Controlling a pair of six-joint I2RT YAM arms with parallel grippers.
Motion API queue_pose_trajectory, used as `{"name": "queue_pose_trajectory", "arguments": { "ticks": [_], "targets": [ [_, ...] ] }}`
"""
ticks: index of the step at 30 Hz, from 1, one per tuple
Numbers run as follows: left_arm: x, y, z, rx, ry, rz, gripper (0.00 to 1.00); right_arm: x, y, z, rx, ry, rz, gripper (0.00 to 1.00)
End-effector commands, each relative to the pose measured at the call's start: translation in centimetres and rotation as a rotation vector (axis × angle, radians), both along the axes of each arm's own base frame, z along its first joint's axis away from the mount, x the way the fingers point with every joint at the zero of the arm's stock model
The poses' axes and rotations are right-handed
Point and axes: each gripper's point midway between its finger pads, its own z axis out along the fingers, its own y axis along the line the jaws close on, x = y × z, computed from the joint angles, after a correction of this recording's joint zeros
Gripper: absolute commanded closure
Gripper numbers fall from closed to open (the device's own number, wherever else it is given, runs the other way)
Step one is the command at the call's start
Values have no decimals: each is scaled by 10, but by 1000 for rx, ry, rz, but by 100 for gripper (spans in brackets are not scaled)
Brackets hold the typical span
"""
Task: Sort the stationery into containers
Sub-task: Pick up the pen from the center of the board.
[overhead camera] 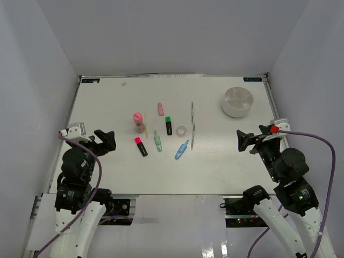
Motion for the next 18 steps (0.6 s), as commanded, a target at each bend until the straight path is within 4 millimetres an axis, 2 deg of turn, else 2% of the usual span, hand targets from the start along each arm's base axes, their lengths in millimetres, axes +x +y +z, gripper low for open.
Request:
{"name": "queue_pose_trajectory", "arguments": {
  "ticks": [1, 5, 10, 13, 16, 17, 18],
  "targets": [
    [4, -10, -6, -29, 9, -40, 2, 0, 12, 2, -14, 41, 62, 10],
    [10, -14, -9, -40, 21, -55, 2, 7, 21, -10, 61, 144, 59, 10],
    [17, -20, -7, -50, 32, -77, 2, 18, 36, -7, 121, 168, 84, 10],
    [24, -22, -4, -50, 33, -84, 2, 29, 54, -13, 148, 253, 124, 10],
    [32, -24, -8, -45, 52, -87, 2, 48, 69, -29, 130, 389, 129, 10],
    [35, -24, -7, -45, 48, -83, 2, 58, 76, -50, 100, 484, 122, 10],
    [38, -24, -11, -42, 60, -80, 2, 63, 80, -50, 95, 507, 123, 10]
  ]
}}
